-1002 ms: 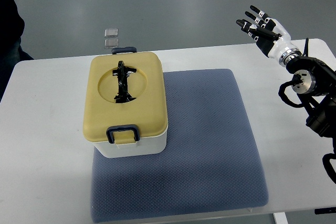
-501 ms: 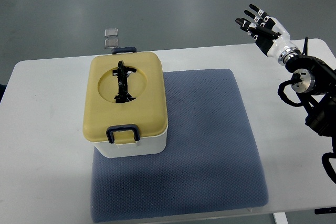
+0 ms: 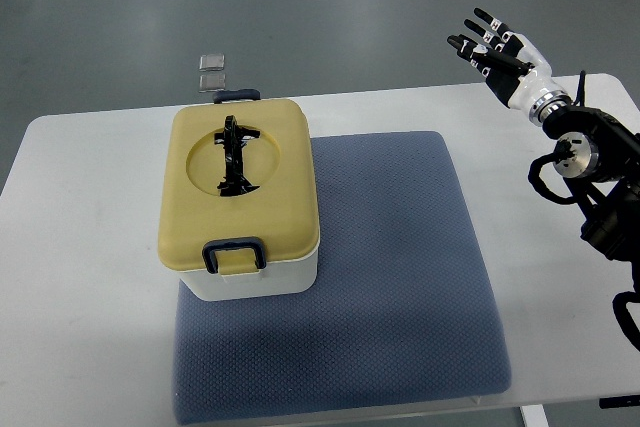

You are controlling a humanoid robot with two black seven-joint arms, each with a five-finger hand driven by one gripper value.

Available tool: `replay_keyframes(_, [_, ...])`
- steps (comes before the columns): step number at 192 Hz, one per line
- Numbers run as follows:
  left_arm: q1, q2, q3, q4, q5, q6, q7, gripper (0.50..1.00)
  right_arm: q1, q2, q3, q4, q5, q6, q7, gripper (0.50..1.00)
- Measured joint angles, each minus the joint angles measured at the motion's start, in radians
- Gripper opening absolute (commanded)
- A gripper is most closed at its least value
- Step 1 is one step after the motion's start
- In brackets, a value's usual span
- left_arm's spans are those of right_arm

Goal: Open white storage box with right hand

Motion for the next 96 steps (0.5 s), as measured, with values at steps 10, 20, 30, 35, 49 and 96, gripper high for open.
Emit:
replay_keyframes(10, [0.0, 0.0, 0.0, 0.0, 0.0, 0.0, 0.0, 1.0, -0.002, -0.004, -0.004, 0.008, -0.001, 0.003, 0.014, 0.928])
replay_keyframes(20, [0.0, 0.0, 0.0, 0.0, 0.0, 0.0, 0.0, 1.0, -0.004, -0.008, -0.014, 0.013, -0.006, 0.009, 0.031, 0.928])
replay_keyframes(30, [0.0, 0.0, 0.0, 0.0, 0.0, 0.0, 0.0, 1.0, -0.004, -0.015, -0.033, 0.016, -0.009, 0.019, 0.049, 0.928])
replay_keyframes(35, [0.0, 0.0, 0.0, 0.0, 0.0, 0.0, 0.0, 1.0, -0.004, -0.02, -0.044, 0.016, -0.009, 0.023, 0.057, 0.926])
replay_keyframes(49, [0.0, 0.0, 0.0, 0.0, 0.0, 0.0, 0.0, 1.0, 0.003, -0.04, -0.079, 0.019, -0.005, 0.03, 0.082, 0.926])
replay_keyframes(96, [0.0, 0.0, 0.0, 0.0, 0.0, 0.0, 0.0, 1.0, 0.13, -0.133, -0.352, 0.022, -0.002, 0.072, 0.184, 0.921])
